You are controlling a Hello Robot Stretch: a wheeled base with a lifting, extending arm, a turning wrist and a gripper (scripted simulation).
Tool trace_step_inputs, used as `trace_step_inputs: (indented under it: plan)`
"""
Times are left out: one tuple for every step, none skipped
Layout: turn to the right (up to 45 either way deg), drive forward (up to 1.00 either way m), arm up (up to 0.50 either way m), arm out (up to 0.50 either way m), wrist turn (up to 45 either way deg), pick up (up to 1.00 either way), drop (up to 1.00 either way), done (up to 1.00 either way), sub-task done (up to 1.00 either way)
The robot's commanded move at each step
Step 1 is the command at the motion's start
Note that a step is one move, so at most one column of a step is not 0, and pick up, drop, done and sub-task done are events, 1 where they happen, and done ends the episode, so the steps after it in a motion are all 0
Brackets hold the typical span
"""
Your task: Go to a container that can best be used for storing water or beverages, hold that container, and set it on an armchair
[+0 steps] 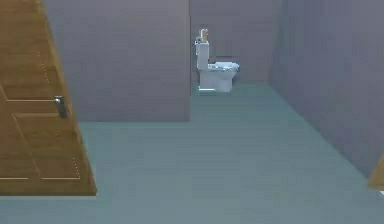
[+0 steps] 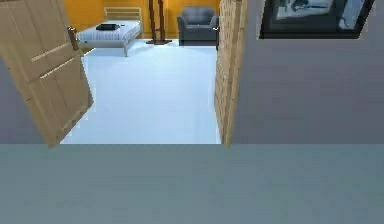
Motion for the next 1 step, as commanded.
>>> trace_step_inputs:
  plan:
    - [-45.0,0.0,0.0,0.0,0.0,0.0,0.0,0.0,0.0]
